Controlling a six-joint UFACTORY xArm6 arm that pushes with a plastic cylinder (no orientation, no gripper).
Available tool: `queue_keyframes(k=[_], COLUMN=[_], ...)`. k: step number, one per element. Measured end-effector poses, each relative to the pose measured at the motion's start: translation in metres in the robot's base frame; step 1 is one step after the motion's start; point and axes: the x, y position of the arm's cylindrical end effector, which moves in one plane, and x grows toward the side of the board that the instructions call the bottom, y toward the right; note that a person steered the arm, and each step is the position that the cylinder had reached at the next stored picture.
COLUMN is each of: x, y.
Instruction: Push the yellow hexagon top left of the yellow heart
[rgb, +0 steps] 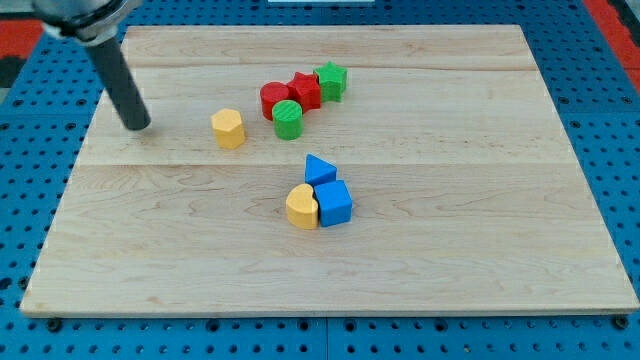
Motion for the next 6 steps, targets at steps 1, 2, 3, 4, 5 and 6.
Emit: queue_keyframes(k=[1,2,3,4,5,6], x=[-0.006,0.036,0.076,0.057,0.071,0.080], y=[0.078,0.130,0.157,0.135,0.088,0.127])
